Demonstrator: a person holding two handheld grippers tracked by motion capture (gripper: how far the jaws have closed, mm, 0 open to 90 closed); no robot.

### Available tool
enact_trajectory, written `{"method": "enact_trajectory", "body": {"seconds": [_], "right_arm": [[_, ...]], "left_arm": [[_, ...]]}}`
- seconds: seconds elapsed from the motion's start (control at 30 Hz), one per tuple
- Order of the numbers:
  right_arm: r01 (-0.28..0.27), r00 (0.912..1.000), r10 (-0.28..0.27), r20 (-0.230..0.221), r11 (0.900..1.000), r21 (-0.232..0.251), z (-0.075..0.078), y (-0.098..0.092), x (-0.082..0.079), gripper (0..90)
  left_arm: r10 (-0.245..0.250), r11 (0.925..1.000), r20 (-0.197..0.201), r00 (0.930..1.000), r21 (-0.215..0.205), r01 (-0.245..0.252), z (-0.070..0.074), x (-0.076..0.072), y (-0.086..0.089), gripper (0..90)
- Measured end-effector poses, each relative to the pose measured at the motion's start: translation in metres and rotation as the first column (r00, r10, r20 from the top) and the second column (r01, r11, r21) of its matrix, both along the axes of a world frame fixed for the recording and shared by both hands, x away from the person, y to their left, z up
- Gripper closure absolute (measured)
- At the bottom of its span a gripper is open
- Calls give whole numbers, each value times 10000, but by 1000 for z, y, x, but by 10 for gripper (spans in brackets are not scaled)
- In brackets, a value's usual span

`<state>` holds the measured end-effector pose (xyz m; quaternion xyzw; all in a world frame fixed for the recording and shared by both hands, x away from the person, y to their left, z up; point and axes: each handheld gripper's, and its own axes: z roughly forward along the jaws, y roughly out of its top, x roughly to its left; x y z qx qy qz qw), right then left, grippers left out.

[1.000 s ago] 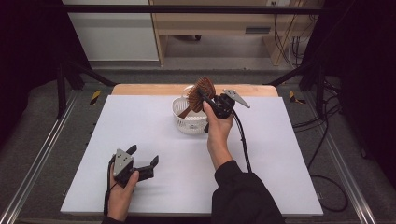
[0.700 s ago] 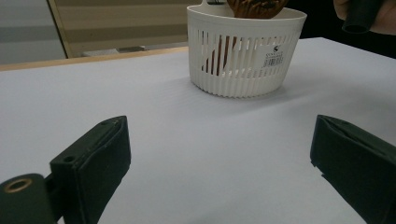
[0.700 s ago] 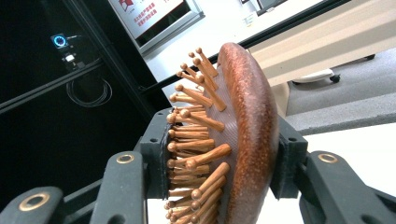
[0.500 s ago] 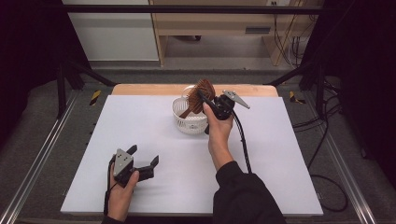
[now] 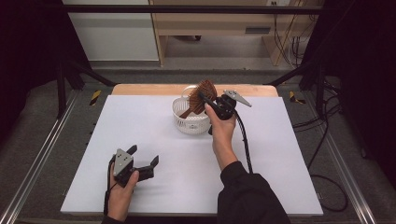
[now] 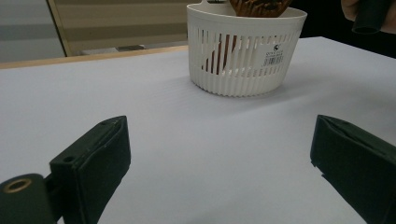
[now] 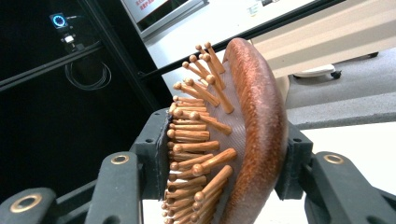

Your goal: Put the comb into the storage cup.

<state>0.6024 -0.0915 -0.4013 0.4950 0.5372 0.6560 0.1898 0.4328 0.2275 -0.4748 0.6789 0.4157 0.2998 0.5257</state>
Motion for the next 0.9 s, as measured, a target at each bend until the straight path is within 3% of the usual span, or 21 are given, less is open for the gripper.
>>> {"method": "enact_trajectory", "body": {"seconds": [0.9], "right_arm": [[7, 9994, -10, -352, 10000, -78, -6, -11, 0, 439]], "left_arm": [[-16, 10000, -90, 10000, -45, 15, -1, 1, 1, 51]]}}
